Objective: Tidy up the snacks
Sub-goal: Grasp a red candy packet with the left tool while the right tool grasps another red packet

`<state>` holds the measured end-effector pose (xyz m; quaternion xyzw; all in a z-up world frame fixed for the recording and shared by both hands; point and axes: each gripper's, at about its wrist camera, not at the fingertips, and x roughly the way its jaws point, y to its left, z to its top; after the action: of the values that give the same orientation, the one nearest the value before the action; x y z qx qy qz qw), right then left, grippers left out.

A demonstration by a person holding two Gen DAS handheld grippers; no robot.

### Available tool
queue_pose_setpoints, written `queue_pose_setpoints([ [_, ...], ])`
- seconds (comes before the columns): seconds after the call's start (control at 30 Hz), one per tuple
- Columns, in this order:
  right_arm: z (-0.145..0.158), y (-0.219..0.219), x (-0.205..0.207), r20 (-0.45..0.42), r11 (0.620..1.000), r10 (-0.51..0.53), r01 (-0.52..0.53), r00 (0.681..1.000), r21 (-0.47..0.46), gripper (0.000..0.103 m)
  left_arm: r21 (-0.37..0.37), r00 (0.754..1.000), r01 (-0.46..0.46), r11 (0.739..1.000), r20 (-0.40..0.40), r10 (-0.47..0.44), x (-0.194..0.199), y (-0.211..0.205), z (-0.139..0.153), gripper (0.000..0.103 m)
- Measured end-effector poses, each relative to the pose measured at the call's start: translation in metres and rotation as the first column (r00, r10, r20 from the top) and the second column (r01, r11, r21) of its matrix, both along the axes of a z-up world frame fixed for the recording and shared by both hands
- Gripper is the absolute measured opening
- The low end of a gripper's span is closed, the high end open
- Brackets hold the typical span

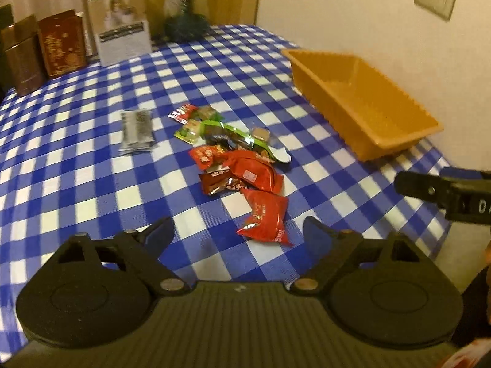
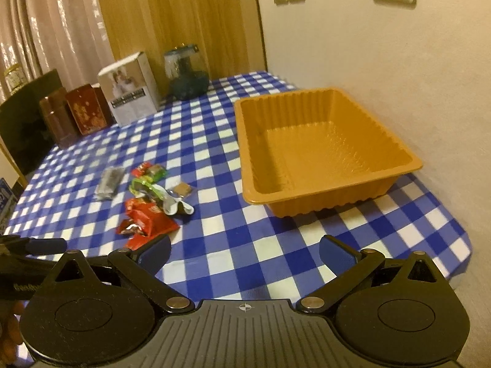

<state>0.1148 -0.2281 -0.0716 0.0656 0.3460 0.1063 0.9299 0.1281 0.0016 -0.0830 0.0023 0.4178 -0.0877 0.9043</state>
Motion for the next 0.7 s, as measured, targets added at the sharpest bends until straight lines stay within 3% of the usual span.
queue_pose_setpoints([
  [0.07,-0.008,0.0,0.009,-0.02,1.0,0.003,-0.003,1.0,0.005,0.086,0.002,1.0,0.026,1.0,-0.005,-0.026,0.007,-0.004,-0.008,0.084],
  [0.13,-0.015,0.001,0.017,-0.036,1.0,0.001,-0.001,0.999,0.008,0.085,0.018,0.999,0.046,0.999,0.001,-0.046,0.011,-0.009,-0.013,0.083],
  [0.4,-0.031,0.006,0.03,-0.08,1.0,0.01,-0.009,0.997,0.016,0.085,0.07,0.988,0.149,0.986,0.017,-0.151,0.027,-0.032,-0.028,0.059],
  [0.57,-0.035,0.007,0.034,-0.094,1.0,0.005,-0.003,0.996,0.013,0.085,0.081,0.986,0.164,0.983,-0.003,-0.164,0.029,-0.035,-0.036,0.039],
  [0.7,-0.036,0.012,0.036,-0.103,1.0,0.019,-0.018,0.995,0.014,0.085,0.092,0.986,0.165,0.982,-0.004,-0.166,0.029,-0.034,-0.037,0.032],
])
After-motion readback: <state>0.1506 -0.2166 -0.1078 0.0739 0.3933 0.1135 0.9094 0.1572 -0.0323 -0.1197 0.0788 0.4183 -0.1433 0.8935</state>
